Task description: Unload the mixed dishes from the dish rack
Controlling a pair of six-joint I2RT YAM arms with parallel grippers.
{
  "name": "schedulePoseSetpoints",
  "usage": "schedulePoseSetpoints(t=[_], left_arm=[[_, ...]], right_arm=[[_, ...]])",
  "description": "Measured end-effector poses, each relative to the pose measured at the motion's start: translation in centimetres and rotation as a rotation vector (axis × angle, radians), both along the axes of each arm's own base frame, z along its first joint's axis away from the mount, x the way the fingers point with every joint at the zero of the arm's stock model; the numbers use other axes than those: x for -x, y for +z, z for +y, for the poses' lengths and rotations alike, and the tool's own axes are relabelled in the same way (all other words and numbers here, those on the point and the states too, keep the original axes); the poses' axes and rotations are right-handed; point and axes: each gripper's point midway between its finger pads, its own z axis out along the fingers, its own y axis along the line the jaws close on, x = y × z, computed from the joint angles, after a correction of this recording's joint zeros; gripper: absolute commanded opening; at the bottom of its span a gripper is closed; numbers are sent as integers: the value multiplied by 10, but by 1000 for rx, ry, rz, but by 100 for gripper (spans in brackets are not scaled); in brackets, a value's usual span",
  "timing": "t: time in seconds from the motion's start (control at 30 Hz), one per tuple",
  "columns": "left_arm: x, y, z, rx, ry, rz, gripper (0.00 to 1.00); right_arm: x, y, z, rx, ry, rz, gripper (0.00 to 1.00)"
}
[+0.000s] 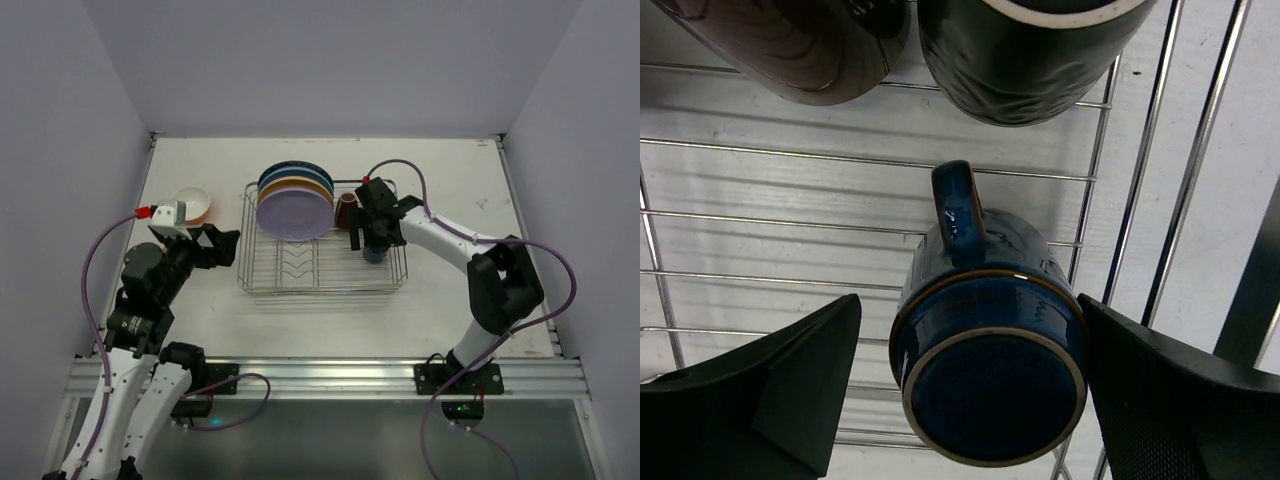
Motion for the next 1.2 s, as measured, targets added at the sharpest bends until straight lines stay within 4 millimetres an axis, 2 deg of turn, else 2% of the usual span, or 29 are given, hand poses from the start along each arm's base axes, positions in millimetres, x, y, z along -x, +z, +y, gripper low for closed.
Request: schedulePoseSetpoints(t=[0.2,0.27,0.5,0.57,0.67,0.73,0.87,0.97,1.2], left_arm=[[-1,-2,-1,-8,-5,7,100],[-2,-3,-1,-9,-2,8,100],[-9,-15,3,-25,26,57,100],[-10,-18,4,-29,33,71,100],[-10,-21,6,-34,41,82,100],[-11,-23,6,-36,42,91,100],[-14,-29,5,-41,42,115,100],[-15,-32,5,-43,42,124,100],[-19,-43,2,-51,33,171,100]], right_arm=[[-1,-9,1,2,1,3,79],[-1,-11,0,3,1,2,71],[-3,-14,1,-4,-2,-10,50],[-3,-14,1,-6,-2,-14,42],[-4,-13,2,-13,-2,-22,12],[-2,-13,2,-20,1,-23,0],[8,-8,1,-48,15,-18,0],[18,4,-1,-77,23,-37,0],[26,64,3,-204,53,-167,0]])
